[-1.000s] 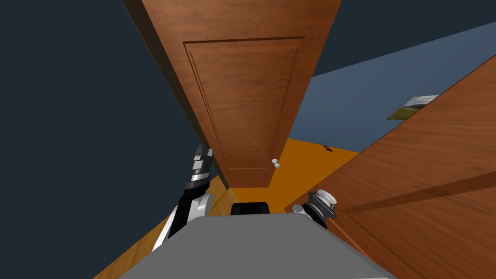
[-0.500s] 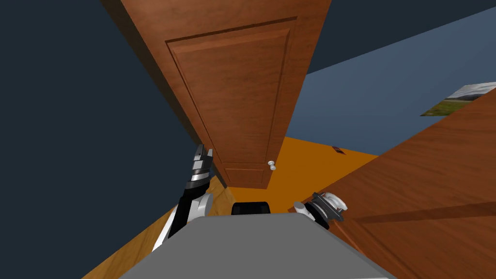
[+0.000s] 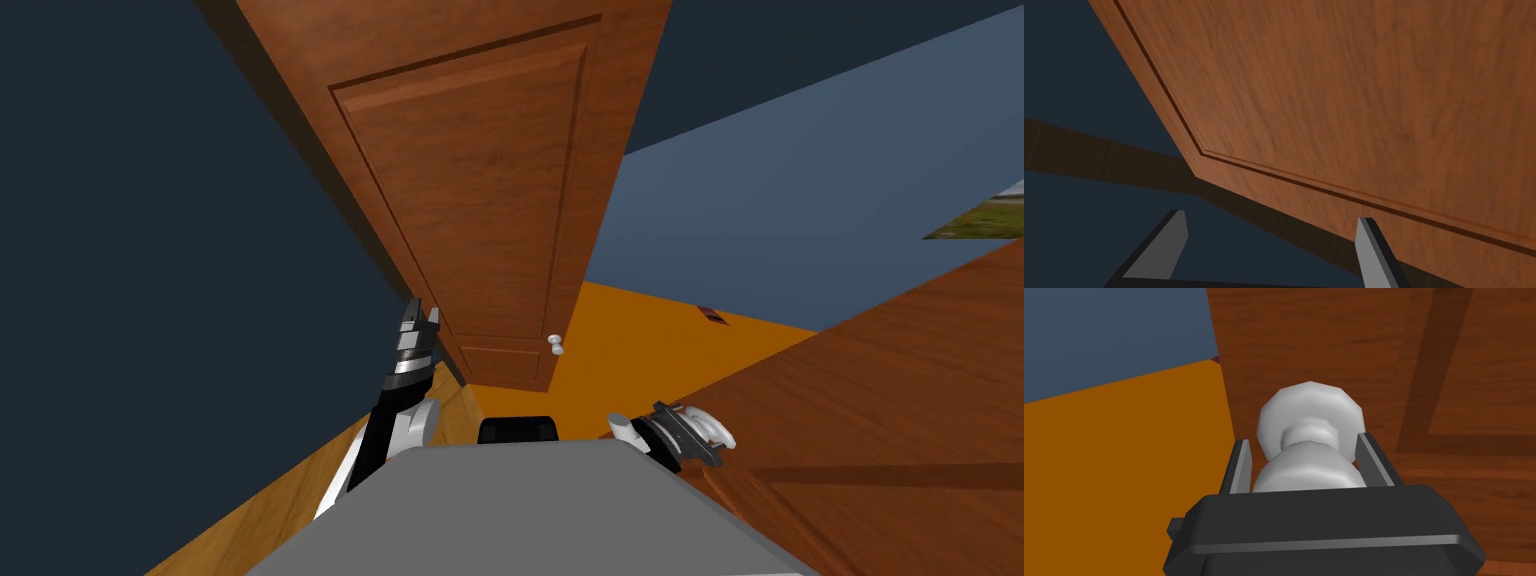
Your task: Push the door open
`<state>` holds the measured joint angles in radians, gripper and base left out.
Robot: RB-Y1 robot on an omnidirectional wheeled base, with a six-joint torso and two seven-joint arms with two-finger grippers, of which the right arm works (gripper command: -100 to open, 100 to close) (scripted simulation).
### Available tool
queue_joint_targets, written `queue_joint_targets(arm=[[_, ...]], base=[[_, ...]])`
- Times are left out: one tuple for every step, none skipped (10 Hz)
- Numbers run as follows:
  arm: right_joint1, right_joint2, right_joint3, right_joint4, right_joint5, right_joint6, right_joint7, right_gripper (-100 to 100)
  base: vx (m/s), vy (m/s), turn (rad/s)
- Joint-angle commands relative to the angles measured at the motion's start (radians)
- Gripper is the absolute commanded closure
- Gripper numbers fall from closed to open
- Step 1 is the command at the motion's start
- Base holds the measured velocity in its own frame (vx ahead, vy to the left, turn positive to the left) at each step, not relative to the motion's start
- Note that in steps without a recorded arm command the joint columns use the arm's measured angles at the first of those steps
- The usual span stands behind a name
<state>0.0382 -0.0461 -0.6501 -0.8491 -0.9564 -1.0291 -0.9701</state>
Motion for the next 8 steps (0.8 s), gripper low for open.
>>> queue_joint_targets(arm=[[0.001, -0.007, -0.03, -0.019, -0.017, -0.023, 0.019, 100], [-0.006, -0.007, -0.04, -0.015, -0.024, -0.034, 0.025, 100], [-0.013, -0.006, -0.051, -0.011, -0.032, -0.045, 0.032, 100], [-0.013, -0.006, -0.051, -0.011, -0.032, -0.045, 0.032, 100], [-0.019, -0.005, -0.062, -0.007, -0.039, -0.056, 0.038, 100], [-0.026, -0.004, -0.073, -0.002, -0.047, -0.067, 0.045, 100], [-0.033, -0.002, -0.084, 0.002, -0.055, -0.078, 0.052, 100], [-0.04, 0.0, -0.095, 0.006, -0.062, -0.089, 0.058, 100]], base=[[0.01, -0.11, 0.073], [0.025, -0.11, 0.077], [0.028, -0.119, 0.04], [0.012, -0.077, 0.014], [0.006, -0.061, 0.046], [0.001, -0.066, 0.067], [0.001, -0.086, 0.071], [0.011, -0.093, 0.067]])
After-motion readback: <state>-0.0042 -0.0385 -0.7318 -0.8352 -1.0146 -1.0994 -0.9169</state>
